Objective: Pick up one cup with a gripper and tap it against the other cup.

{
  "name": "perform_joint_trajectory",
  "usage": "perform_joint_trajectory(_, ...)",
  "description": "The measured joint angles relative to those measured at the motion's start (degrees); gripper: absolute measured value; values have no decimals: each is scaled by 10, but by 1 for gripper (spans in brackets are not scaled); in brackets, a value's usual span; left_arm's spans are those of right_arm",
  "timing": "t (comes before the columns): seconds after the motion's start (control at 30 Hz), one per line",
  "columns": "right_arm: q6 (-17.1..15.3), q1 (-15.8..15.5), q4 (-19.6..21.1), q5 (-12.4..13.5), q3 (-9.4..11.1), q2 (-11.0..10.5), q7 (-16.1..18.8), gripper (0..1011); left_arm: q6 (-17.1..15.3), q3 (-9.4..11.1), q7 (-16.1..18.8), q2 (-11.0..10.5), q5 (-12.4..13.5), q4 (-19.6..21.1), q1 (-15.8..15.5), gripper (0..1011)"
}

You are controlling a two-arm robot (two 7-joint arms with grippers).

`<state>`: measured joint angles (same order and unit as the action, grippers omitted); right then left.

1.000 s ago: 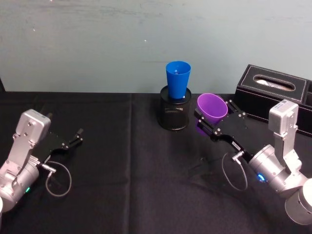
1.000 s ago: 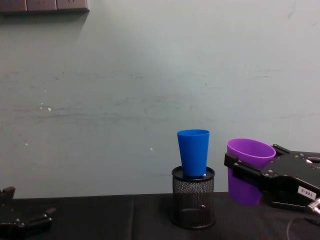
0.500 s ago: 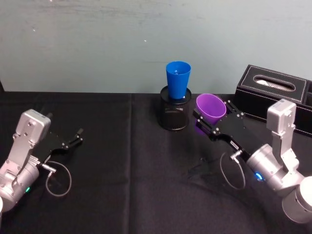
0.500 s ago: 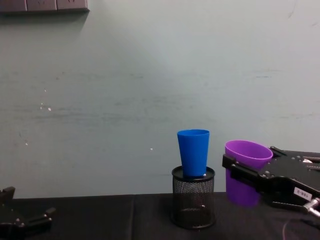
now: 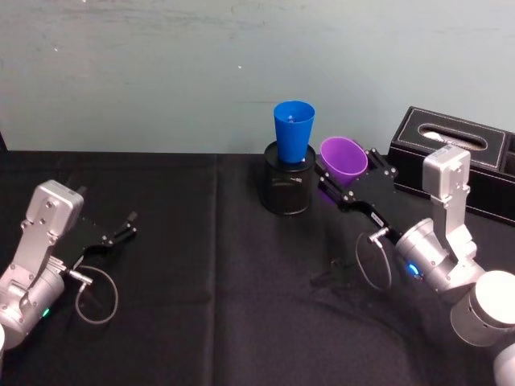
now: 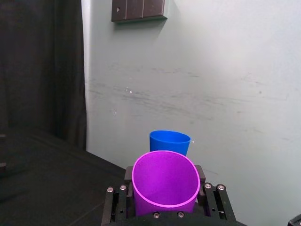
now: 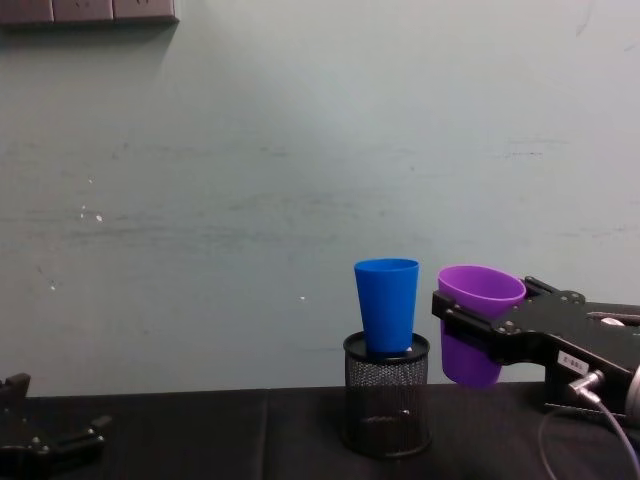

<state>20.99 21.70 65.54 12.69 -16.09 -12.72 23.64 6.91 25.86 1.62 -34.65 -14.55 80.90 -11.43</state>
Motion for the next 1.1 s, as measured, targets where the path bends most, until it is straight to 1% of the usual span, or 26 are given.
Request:
perform_joint_trajectory(0.3, 9, 21, -23, -10, -1, 13, -1, 734, 0, 0, 0, 0, 0, 0, 0, 1011)
perform_joint_trajectory(0.67, 20, 52, -61, -8, -3, 28, 12, 734, 0, 0, 0, 0, 0, 0, 0, 1012)
perform_joint_trajectory(0.9, 33, 79, -99, -2, -4, 40, 25, 734, 0, 0, 0, 0, 0, 0, 0, 1012)
perform_joint_trajectory(1.1, 42, 96, -126, -3, -7, 45, 31, 734, 0, 0, 0, 0, 0, 0, 0, 1011)
